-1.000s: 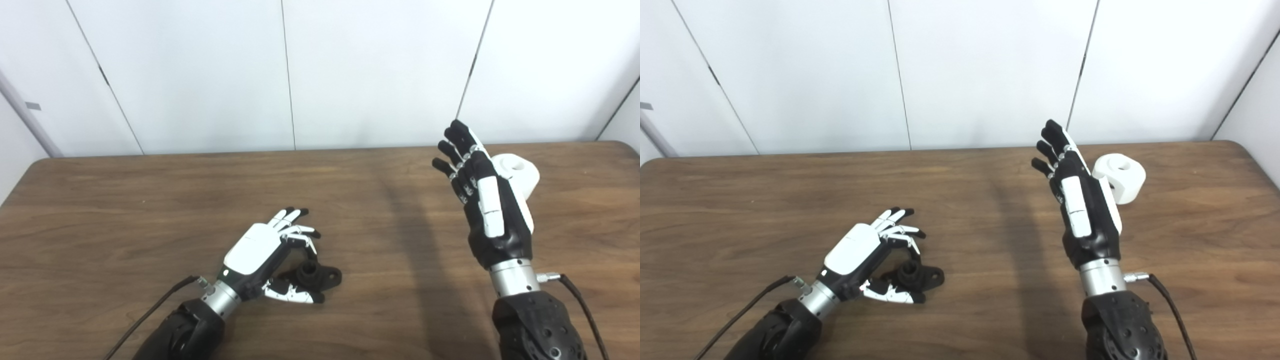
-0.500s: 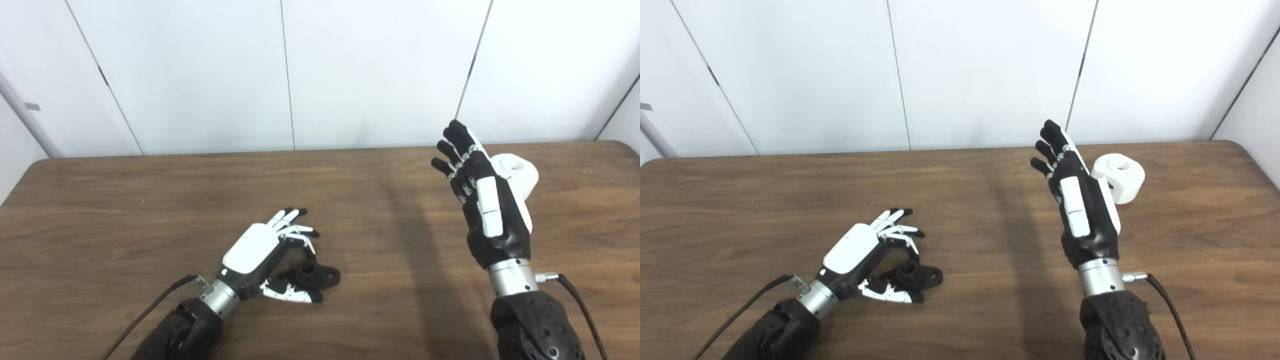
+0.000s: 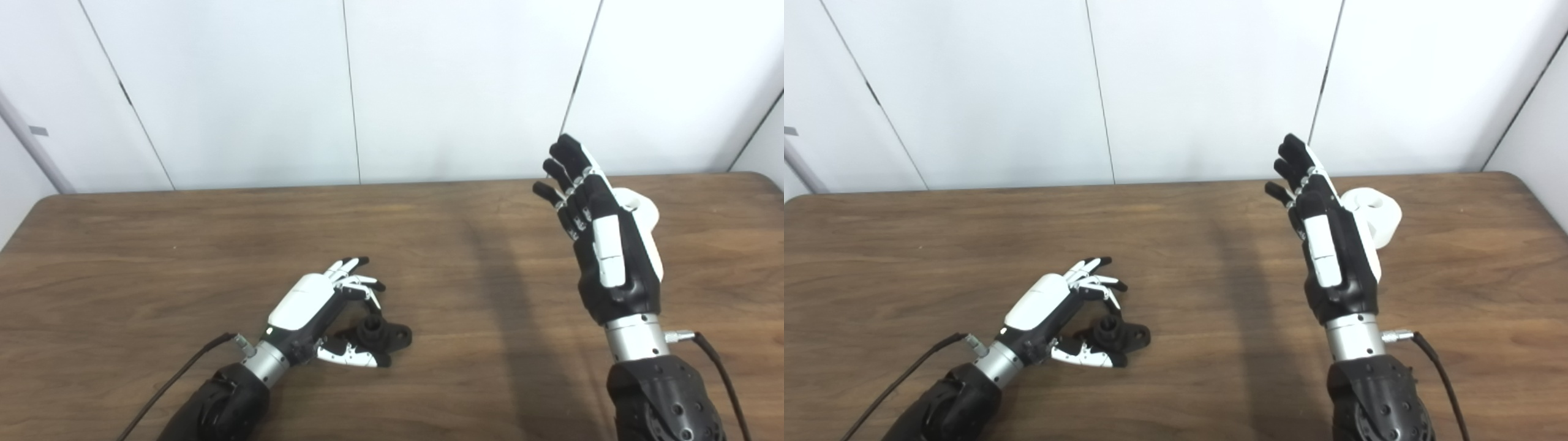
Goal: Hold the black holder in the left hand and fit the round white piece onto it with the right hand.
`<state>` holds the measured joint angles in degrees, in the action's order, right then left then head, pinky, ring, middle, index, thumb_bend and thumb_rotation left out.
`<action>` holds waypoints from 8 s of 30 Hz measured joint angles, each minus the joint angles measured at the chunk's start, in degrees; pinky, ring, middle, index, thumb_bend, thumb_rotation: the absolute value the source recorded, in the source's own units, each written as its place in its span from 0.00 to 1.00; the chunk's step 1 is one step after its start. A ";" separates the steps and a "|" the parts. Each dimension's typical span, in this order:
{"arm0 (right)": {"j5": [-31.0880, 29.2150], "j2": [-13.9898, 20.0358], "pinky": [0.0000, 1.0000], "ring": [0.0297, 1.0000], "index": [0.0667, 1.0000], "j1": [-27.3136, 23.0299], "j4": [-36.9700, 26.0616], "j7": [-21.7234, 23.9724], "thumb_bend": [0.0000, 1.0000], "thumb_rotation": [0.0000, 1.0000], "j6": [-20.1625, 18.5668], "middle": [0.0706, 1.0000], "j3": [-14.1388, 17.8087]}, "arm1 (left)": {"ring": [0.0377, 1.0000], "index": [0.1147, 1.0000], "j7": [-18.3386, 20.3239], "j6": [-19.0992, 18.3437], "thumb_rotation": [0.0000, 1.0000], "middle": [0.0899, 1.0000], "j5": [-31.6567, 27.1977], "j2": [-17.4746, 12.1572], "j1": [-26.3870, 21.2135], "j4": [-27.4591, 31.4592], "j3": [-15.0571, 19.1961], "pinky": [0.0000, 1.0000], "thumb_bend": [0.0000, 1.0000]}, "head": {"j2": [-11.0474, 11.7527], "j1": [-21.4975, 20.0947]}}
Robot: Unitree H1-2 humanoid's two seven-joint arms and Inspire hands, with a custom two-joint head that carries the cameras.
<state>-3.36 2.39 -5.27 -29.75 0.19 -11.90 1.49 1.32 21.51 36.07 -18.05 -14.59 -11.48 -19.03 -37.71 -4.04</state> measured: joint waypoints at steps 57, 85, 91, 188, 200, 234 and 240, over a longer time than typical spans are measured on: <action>22.54 20.86 0.80 0.89 0.86 -7.60 25.22 -6.68 0.82 0.42 -3.57 0.90 12.99 | 0.95 0.42 -2.63 4.05 0.05 0.75 -2.21 -1.41 -2.76 -4.86 -1.31 1.00 0.52 | 6.59 -16.17; 24.61 21.72 0.71 0.89 0.91 -15.21 37.24 -6.72 0.96 0.43 -7.83 0.94 6.65 | 0.93 0.42 -1.43 4.05 0.04 0.75 -3.13 -1.75 -2.78 -4.93 -0.61 1.00 0.52 | 7.82 -18.11; 23.96 22.04 0.65 0.87 0.92 -16.06 39.17 -6.67 0.95 0.39 -8.48 0.97 6.33 | 0.94 0.42 -0.87 4.05 0.04 0.75 -3.25 -1.75 -2.68 -4.91 -0.06 1.00 0.52 | 8.09 -18.20; 34.18 23.41 1.00 0.92 0.55 -21.12 57.28 -14.21 0.59 0.34 -0.97 0.81 -5.81 | 0.90 0.42 2.33 2.76 0.04 0.75 -3.61 -1.40 0.77 -0.59 3.40 1.00 0.52 | 7.12 -16.70; 33.94 22.49 1.00 0.91 0.52 -21.82 59.73 -17.57 0.60 0.30 2.16 0.79 -5.90 | 0.90 0.42 2.28 2.00 0.04 0.75 -3.61 -1.37 1.16 -0.16 3.76 1.00 0.52 | 7.21 -16.26; 32.79 19.81 1.00 0.96 0.51 -20.91 50.32 -14.15 0.59 0.37 5.19 0.82 -6.86 | 0.90 0.42 1.28 2.03 0.04 0.75 -2.70 -1.31 1.01 -0.66 4.30 1.00 0.52 | 7.21 -15.21; 31.17 19.59 1.00 0.96 0.50 -20.15 48.28 -12.23 0.59 0.31 5.40 0.81 -6.77 | 0.91 0.42 1.20 2.02 0.04 0.76 -2.45 -1.28 0.93 -0.83 4.29 1.00 0.52 | 6.95 -14.77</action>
<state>27.82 21.99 -25.42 18.54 -12.04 -6.50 -5.28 2.52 23.52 33.62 -19.33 -13.66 -12.31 -14.74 -30.76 -18.81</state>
